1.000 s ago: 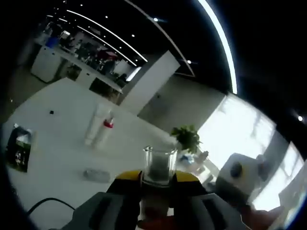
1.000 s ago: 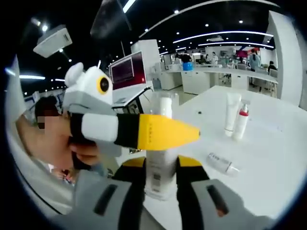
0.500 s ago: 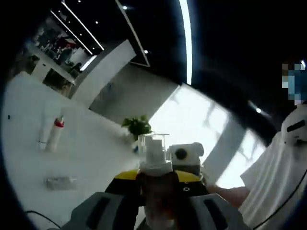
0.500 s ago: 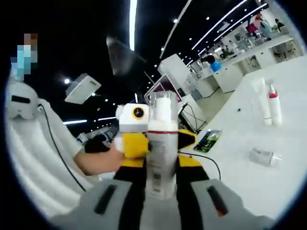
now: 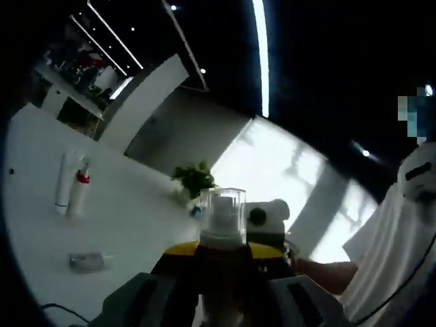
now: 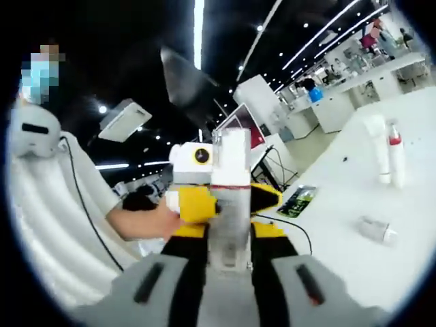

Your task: Arrange the skincare products in the storage area until every visible bottle or jar stands upright without overlapping.

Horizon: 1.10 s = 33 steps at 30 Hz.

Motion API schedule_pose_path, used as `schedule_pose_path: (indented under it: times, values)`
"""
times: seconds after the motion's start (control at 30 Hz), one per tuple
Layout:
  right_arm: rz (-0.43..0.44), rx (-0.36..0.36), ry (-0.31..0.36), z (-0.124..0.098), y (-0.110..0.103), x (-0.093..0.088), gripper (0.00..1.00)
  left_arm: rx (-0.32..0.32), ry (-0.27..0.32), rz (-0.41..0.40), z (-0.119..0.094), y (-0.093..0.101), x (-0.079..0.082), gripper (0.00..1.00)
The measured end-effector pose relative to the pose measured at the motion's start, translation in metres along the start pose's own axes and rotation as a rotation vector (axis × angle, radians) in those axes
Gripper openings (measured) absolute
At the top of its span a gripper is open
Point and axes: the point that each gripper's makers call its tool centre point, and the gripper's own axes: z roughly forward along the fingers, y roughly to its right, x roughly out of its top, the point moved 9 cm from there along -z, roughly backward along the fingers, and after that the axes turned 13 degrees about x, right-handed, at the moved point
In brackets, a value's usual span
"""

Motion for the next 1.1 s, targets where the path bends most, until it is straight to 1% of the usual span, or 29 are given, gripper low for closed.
schedule_pose_path:
  times: [0.03, 0.07, 0.1, 0.13, 0.17, 0.2, 0.23, 0.27, 0.3, 0.33, 0.37, 0.4, 0.43, 0.47, 0.5, 0.53, 0.6, 0.63, 0.67, 0.7, 0.73, 0.77, 0.87, 0.93, 0.97, 1.0, 1.03, 1.07, 1.1]
  values:
    - [-0.008, -0.016, -0.007, 0.000, 0.001, 0.000, 0.27, 0.039, 0.015, -0.001, 0.000, -0.002, 0.000, 0.26]
    - [-0.036, -0.070, -0.018, 0.001, 0.002, 0.001, 0.29, 0.115, 0.018, -0.008, 0.000, -0.006, 0.000, 0.26]
    - [-0.051, -0.113, -0.026, 0.001, 0.003, 0.002, 0.30, 0.163, 0.021, -0.008, 0.000, -0.010, 0.000, 0.26]
    - [-0.083, -0.136, -0.040, 0.003, 0.002, 0.003, 0.31, 0.207, 0.026, -0.007, 0.000, -0.013, -0.001, 0.26]
    - [-0.114, -0.120, -0.055, 0.005, -0.001, 0.003, 0.33, 0.231, 0.027, 0.012, 0.000, -0.015, -0.001, 0.26]
    - [-0.133, -0.130, -0.057, 0.006, -0.001, 0.005, 0.36, 0.240, 0.024, 0.065, -0.001, -0.015, -0.002, 0.26]
    - [-0.135, -0.146, -0.030, 0.006, -0.002, 0.008, 0.39, 0.247, 0.024, 0.077, -0.001, -0.015, -0.002, 0.26]
    - [-0.134, -0.136, -0.052, 0.006, -0.001, 0.007, 0.39, 0.267, 0.028, 0.115, -0.002, -0.017, -0.002, 0.26]
    - [-0.116, -0.138, -0.054, 0.006, 0.000, 0.006, 0.39, 0.274, 0.034, 0.130, -0.003, -0.017, -0.002, 0.26]
    - [-0.117, -0.133, -0.057, 0.003, 0.000, 0.007, 0.39, 0.292, 0.034, 0.173, -0.003, -0.020, -0.002, 0.26]
    - [-0.122, -0.080, -0.051, 0.000, -0.002, 0.006, 0.39, 0.305, 0.041, 0.183, -0.005, -0.022, -0.001, 0.26]
    - [-0.098, -0.081, -0.041, -0.004, -0.001, 0.006, 0.39, 0.295, 0.038, 0.169, -0.004, -0.022, -0.001, 0.26]
    - [-0.072, -0.100, -0.022, -0.007, 0.000, 0.007, 0.39, 0.309, 0.041, 0.166, -0.006, -0.025, -0.001, 0.26]
    - [-0.064, -0.131, 0.008, -0.013, 0.002, 0.011, 0.39, 0.337, 0.052, 0.184, -0.006, -0.027, -0.001, 0.26]
    - [-0.060, -0.146, 0.026, -0.015, 0.002, 0.014, 0.39, 0.364, 0.044, 0.215, -0.008, -0.029, -0.003, 0.26]
    - [-0.054, -0.175, 0.045, -0.018, 0.001, 0.019, 0.39, 0.384, 0.042, 0.226, -0.008, -0.030, -0.005, 0.26]
    - [-0.051, -0.205, 0.071, -0.017, 0.001, 0.025, 0.39, 0.412, 0.040, 0.236, -0.008, -0.031, -0.008, 0.26]
    - [-0.025, -0.239, 0.089, -0.016, 0.003, 0.029, 0.38, 0.428, 0.048, 0.244, -0.007, -0.030, -0.011, 0.26]
    - [-0.025, -0.245, 0.107, -0.013, 0.002, 0.033, 0.37, 0.442, 0.052, 0.248, -0.006, -0.028, -0.013, 0.26]
    - [0.005, -0.269, 0.124, -0.008, 0.004, 0.035, 0.37, 0.466, 0.041, 0.280, -0.003, -0.026, -0.020, 0.26]
    - [0.041, -0.273, 0.118, -0.001, 0.004, 0.035, 0.37, 0.487, 0.028, 0.312, -0.002, -0.025, -0.022, 0.26]
    - [0.045, -0.267, 0.104, 0.005, 0.004, 0.033, 0.37, 0.511, 0.019, 0.344, 0.000, -0.023, -0.026, 0.26]
    - [0.059, -0.316, 0.039, 0.019, 0.008, 0.025, 0.34, 0.537, 0.012, 0.374, 0.004, -0.019, -0.030, 0.26]
    - [0.048, -0.344, 0.004, 0.026, 0.012, 0.021, 0.33, 0.550, 0.006, 0.403, 0.006, -0.015, -0.032, 0.26]
    - [0.045, -0.343, -0.014, 0.027, 0.013, 0.019, 0.30, 0.561, 0.008, 0.454, 0.005, -0.014, -0.031, 0.26]
    - [0.045, -0.353, -0.027, 0.028, 0.013, 0.018, 0.29, 0.568, 0.004, 0.477, 0.005, -0.013, -0.031, 0.26]
    - [0.049, -0.366, -0.017, 0.027, 0.015, 0.018, 0.26, 0.568, 0.003, 0.479, 0.005, -0.012, -0.031, 0.26]
    - [0.062, -0.371, -0.013, 0.027, 0.016, 0.017, 0.23, 0.574, 0.002, 0.505, 0.005, -0.011, -0.031, 0.26]
    - [0.085, -0.368, -0.001, 0.027, 0.016, 0.017, 0.23, 0.580, 0.002, 0.514, 0.004, -0.011, -0.031, 0.26]
